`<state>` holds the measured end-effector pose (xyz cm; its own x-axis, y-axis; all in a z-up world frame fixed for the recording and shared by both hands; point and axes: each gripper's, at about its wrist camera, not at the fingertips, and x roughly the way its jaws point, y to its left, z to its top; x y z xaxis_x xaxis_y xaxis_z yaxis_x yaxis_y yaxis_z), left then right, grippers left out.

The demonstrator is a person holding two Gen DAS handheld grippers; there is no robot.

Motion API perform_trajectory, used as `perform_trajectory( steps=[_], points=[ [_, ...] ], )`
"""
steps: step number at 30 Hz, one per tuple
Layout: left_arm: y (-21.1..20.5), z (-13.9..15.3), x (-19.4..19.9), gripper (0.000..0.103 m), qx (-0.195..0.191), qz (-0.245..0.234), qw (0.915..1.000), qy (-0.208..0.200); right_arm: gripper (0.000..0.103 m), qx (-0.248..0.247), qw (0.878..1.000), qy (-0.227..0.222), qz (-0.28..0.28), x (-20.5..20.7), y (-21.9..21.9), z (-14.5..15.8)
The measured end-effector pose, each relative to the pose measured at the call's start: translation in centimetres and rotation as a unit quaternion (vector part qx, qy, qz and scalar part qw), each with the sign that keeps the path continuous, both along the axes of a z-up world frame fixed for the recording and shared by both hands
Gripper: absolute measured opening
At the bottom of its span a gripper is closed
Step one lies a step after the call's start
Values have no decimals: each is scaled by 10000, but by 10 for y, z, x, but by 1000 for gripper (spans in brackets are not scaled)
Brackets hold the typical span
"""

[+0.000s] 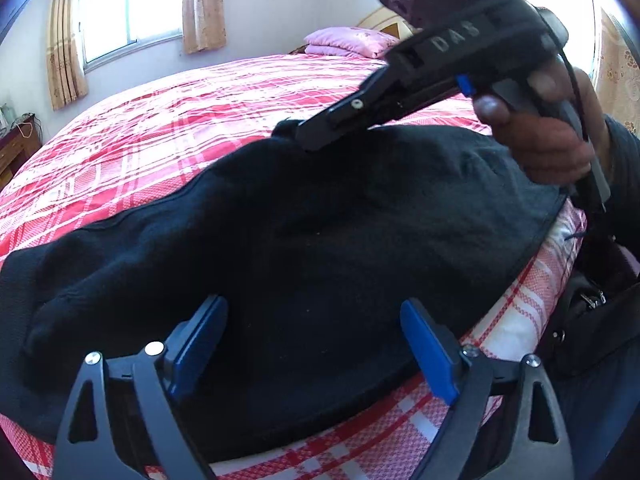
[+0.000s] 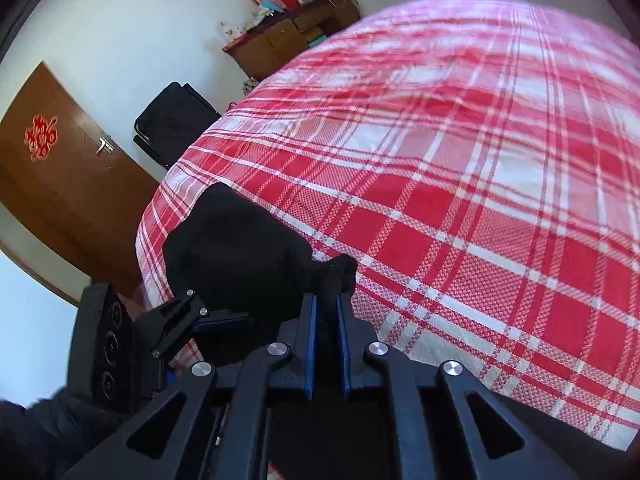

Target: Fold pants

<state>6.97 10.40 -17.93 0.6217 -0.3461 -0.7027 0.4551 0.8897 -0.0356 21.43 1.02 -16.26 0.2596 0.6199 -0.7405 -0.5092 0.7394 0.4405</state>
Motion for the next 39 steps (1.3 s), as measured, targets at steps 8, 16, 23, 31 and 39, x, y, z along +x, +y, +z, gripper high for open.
perform_trajectory(
  steps=[8, 16, 23, 31, 39],
  points=[
    [4, 5, -5, 90, -15, -55, 10000, 11, 23, 705, 9892, 1194, -482, 45, -15, -35],
    [26, 9, -1, 90, -219, 156, 9996, -1, 5, 849, 9883, 1044, -713, 44, -22, -29],
    [26, 8, -4, 90, -62, 120, 9999, -52, 3, 775, 9949, 20, -642, 19, -10, 27],
    [31, 9, 0, 90, -35, 148, 9998, -107, 3, -153, 9915, 460, -1206, 60, -14, -35],
    [59, 35, -5, 91, 235, 693, 9949, -689, 33, -353, 9902, -480, -1264, 36, -29, 12]
  ],
)
